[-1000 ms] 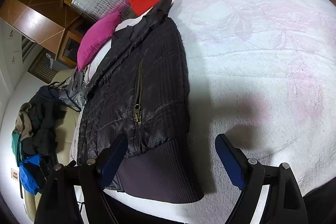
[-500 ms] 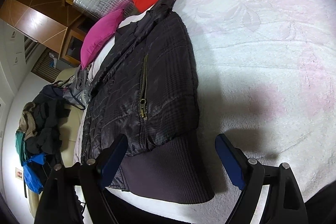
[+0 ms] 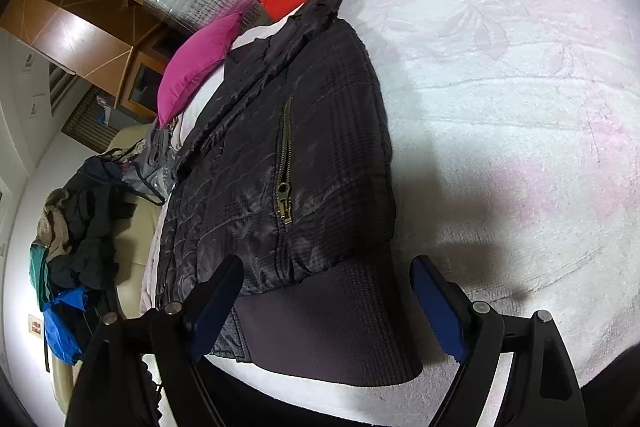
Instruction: Fold large clothes
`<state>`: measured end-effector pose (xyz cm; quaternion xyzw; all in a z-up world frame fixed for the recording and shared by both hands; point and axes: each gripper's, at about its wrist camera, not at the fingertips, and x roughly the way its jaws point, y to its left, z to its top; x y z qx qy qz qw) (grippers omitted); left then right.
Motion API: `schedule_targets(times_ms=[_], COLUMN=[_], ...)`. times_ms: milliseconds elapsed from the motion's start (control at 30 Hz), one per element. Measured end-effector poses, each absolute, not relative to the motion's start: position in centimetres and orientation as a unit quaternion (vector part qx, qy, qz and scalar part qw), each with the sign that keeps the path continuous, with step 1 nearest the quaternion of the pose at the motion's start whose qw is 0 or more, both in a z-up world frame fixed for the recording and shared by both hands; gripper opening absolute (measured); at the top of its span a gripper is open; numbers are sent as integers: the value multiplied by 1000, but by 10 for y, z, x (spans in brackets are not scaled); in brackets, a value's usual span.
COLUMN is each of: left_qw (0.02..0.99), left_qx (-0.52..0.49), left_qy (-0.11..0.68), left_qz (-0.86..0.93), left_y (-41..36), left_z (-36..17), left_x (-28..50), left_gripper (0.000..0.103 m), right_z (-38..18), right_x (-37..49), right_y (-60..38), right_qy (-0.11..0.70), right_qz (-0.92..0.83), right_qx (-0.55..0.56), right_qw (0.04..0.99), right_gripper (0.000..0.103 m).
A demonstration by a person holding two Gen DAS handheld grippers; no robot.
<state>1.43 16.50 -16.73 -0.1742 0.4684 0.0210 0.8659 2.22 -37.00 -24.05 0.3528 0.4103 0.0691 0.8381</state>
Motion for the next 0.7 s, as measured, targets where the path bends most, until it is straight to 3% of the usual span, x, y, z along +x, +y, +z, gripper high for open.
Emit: schedule_targets(times_ms=[700], left_qw=[872], left_qx=[-164], left_qy=[461], left_qz=[8], left_y=[155], left_z=[-160], left_x=[13], left_gripper=[89], right_z=[-238], right_x=[12], right_y=[-374], right_qy=[397], right_qz=[69], right_qx=[361], right_qw=[841], right_gripper=[87])
